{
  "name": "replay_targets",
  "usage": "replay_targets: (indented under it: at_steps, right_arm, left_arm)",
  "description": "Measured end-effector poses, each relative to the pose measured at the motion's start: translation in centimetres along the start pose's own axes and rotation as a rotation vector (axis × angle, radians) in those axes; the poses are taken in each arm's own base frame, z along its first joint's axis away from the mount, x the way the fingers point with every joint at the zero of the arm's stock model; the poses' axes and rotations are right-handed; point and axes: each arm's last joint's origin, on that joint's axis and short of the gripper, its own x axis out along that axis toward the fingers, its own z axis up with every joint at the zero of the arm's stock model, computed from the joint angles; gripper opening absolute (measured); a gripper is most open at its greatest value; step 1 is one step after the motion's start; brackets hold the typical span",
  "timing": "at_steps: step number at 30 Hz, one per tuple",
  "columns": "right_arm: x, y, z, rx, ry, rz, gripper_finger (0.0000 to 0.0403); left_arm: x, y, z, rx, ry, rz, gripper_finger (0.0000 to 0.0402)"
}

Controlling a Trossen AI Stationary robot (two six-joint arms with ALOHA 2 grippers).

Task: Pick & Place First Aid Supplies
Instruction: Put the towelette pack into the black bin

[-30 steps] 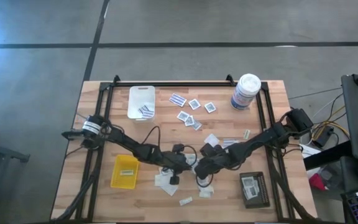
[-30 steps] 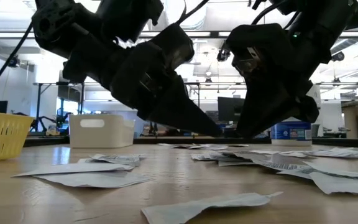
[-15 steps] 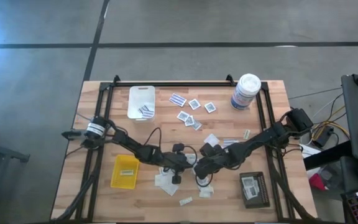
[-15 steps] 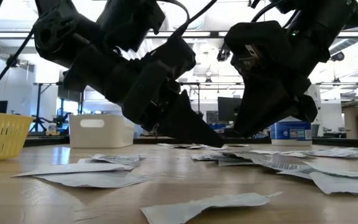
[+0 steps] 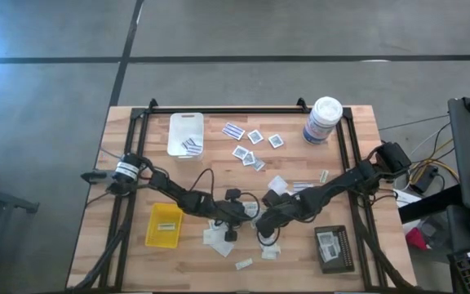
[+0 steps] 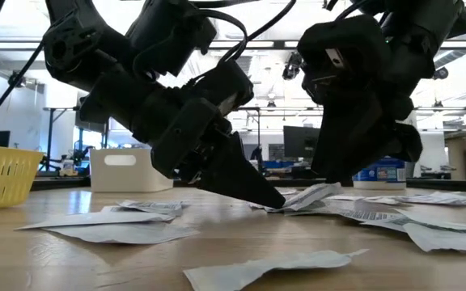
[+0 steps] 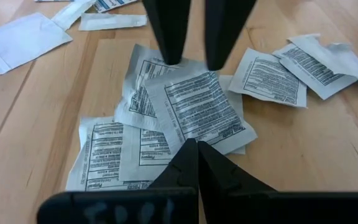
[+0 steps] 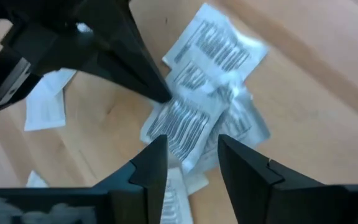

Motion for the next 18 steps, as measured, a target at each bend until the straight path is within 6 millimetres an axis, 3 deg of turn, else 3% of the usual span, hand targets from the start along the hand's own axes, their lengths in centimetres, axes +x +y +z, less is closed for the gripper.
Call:
replay_targets:
  at_steps: [8,18]
  right_arm:
    - [0.22,-0.07,0.02,0.071,0.025,0.003,0.0155]
    - [0.37,0.18,0.06,0.143,0.013,0.054,0.0135]
  left_arm:
    - [0.0,0.0,0.0,0.0,0.0,0.0,0.0001]
    - [-0.01,0.0,-0.02,0.001,0.0,0.0,0.0002]
